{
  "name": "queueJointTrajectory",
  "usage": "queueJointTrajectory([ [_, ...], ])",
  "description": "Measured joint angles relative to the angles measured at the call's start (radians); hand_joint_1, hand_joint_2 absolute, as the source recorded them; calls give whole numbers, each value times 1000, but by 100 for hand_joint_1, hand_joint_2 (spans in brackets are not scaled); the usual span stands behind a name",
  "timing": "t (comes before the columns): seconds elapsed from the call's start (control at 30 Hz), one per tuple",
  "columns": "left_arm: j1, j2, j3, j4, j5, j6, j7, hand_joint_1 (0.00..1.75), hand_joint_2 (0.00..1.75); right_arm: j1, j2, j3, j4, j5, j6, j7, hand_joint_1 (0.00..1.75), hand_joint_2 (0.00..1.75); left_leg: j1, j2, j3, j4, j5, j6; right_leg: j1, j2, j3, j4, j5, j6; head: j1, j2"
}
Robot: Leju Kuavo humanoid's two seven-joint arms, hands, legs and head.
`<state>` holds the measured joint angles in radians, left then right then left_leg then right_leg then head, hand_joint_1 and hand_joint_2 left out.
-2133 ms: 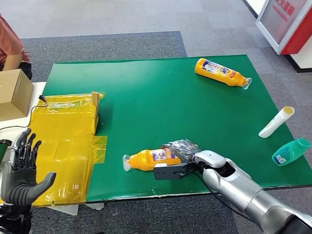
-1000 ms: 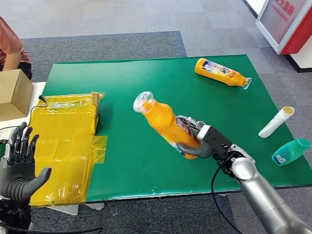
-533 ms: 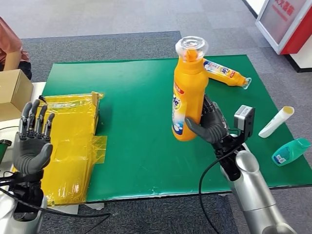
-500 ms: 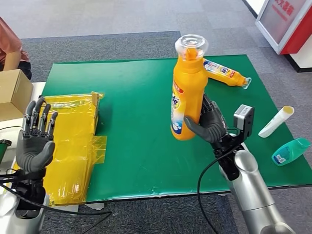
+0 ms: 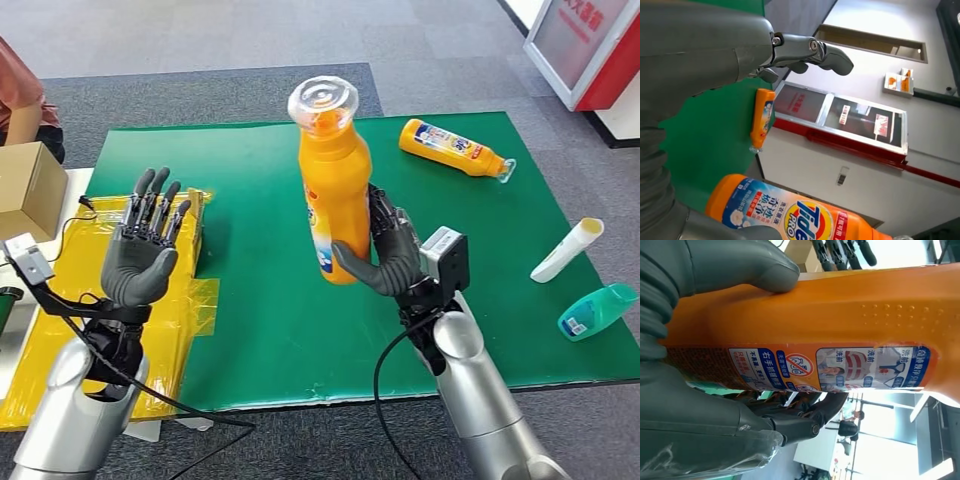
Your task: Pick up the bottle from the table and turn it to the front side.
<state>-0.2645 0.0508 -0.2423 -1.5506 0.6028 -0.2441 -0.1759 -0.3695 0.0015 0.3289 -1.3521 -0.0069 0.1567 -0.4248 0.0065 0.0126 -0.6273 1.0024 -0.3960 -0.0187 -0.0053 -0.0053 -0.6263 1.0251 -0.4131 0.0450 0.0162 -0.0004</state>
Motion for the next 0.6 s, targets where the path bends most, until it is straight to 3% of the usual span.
queueJointTrajectory([
  [0.4,-124,-6,-197,46,24,-27,54,0,175,-30,13,77,77,171,-142,-27,175,175,0,0,0,0,0,0,0,0,0,0,0,0,0,0],
  [0.6,-144,-17,-268,56,13,-23,60,0,175,-46,20,97,145,231,-198,-51,175,175,0,0,0,0,0,0,0,0,0,0,0,0,0,0],
])
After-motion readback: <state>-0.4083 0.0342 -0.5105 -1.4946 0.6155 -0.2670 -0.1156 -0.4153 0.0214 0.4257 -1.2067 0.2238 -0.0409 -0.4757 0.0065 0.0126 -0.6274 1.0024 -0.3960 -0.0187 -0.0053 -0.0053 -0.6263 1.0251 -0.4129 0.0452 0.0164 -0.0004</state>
